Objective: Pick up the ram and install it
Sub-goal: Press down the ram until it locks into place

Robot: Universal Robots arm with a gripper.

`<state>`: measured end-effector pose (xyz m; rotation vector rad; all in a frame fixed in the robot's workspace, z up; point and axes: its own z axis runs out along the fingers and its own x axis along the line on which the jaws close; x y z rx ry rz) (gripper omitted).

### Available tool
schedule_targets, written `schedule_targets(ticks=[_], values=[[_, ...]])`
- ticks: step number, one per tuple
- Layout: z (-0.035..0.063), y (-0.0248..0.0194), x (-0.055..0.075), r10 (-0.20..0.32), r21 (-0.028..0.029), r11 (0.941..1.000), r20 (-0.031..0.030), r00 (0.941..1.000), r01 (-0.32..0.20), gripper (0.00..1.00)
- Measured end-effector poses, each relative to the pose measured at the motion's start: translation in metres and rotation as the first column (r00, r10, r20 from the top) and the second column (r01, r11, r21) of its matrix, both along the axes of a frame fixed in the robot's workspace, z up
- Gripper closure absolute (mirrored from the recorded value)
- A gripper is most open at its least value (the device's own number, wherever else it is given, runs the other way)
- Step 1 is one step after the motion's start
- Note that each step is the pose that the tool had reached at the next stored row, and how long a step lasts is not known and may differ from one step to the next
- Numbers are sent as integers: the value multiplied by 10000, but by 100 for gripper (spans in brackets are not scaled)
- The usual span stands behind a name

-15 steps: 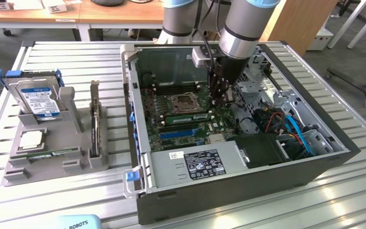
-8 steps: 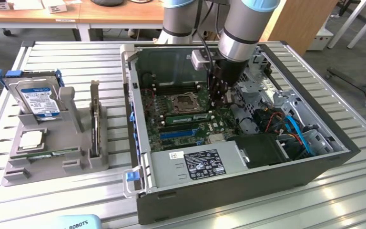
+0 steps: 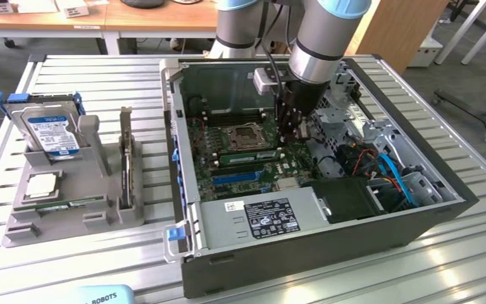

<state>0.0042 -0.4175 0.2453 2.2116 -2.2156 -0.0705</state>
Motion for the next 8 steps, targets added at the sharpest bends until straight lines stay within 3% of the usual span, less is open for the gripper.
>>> schedule_targets(ticks=[8], values=[[-7, 58, 0, 0, 1, 10000, 0, 10000, 0, 90]])
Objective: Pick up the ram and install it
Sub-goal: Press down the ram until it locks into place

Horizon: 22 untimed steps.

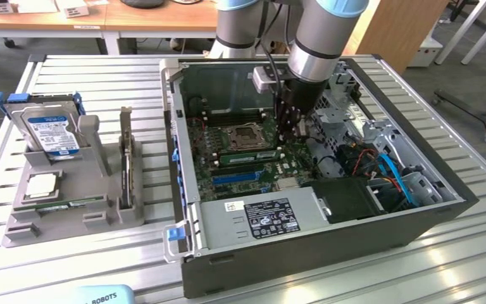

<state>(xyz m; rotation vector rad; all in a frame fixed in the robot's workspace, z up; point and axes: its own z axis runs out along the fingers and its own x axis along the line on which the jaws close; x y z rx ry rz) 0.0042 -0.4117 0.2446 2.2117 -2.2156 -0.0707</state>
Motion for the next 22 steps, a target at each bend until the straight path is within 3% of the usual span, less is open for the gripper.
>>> schedule_targets(ticks=[22], values=[[-76, 1, 44, 0, 1, 10000, 1, 10000, 0, 90]])
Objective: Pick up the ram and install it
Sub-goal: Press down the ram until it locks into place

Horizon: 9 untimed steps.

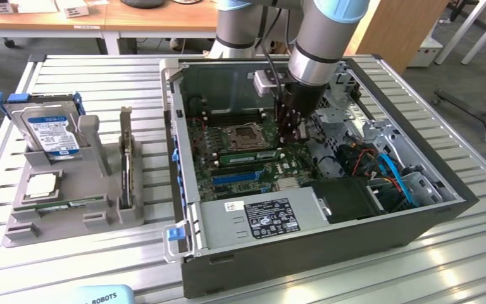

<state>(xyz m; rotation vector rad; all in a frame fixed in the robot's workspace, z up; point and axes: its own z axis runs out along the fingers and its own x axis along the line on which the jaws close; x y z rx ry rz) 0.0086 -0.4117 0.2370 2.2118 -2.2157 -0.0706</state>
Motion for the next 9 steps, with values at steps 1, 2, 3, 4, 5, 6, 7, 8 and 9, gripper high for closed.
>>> schedule_targets(ticks=[1, 2, 3, 4, 5, 6, 7, 8, 9], values=[[0, 0, 0, 0, 0, 10000, 0, 10000, 0, 90], [0, 0, 0, -1, 0, 10000, 0, 10000, 1, 90], [-2, -1, 0, -1, 1, 10000, 0, 10000, 1, 90], [-8, -1, 0, -1, 1, 10000, 0, 10000, 1, 90], [-15, 0, 0, 0, 1, 10000, -1, 10000, 0, 90], [-22, 0, 0, 0, -1, 10000, -1, 10000, 0, 90], [-30, 0, 0, -1, -1, 10000, -1, 10000, 1, 90], [-37, -1, 0, -1, 0, 10000, -1, 10000, 1, 90], [-44, 0, 0, 0, -1, 10000, -1, 10000, 0, 90]])
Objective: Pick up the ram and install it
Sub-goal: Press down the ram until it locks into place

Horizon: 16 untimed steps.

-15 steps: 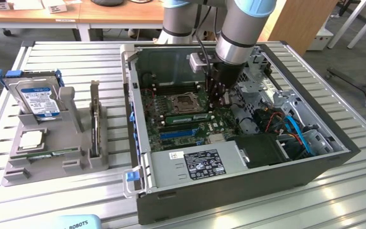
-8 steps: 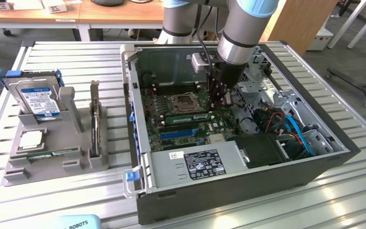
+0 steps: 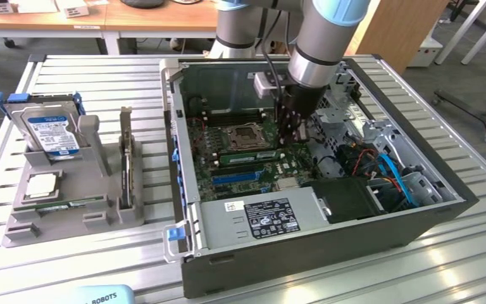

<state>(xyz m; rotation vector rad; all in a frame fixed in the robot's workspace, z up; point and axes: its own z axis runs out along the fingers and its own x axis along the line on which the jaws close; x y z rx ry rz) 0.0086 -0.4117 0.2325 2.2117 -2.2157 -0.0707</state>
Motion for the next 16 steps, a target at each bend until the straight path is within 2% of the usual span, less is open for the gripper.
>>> schedule_targets(ticks=[16], values=[[-53, 0, 0, 0, 1, 10000, 1, 10000, 0, 90]])
